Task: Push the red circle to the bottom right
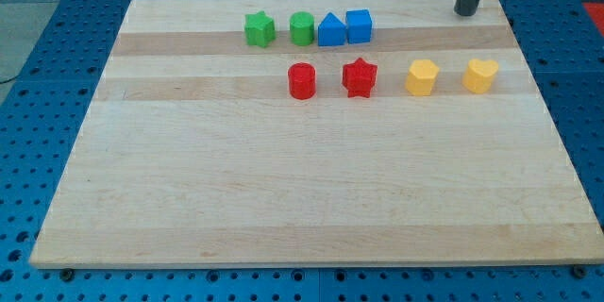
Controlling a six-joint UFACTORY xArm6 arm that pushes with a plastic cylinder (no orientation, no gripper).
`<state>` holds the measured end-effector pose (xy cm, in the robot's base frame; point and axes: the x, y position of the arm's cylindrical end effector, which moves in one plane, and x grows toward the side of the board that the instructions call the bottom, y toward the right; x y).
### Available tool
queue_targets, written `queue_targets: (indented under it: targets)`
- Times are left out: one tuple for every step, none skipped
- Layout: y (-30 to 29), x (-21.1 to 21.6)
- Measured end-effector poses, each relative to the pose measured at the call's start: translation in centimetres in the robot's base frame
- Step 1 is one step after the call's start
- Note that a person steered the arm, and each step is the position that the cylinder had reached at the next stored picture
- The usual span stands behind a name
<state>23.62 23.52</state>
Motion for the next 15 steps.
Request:
queue_targets:
  targets:
    - [0.0, 0.0]
    - [0.0, 0.6]
    - [0.0, 2.1]
    - [-2.6, 3.1]
    - [-5.0, 6.0]
    - [-5.0, 8.2]
    - [-7.0, 10.0]
    - [-9.4, 10.0]
    - [-10.4, 10.0]
    - [-11.0, 10.0]
    - [-13.8, 10.0]
    - [-17.3, 8.8]
    - [-21.0, 9.6]
    - [-24.6, 12.3]
    - [-25.3, 14.4]
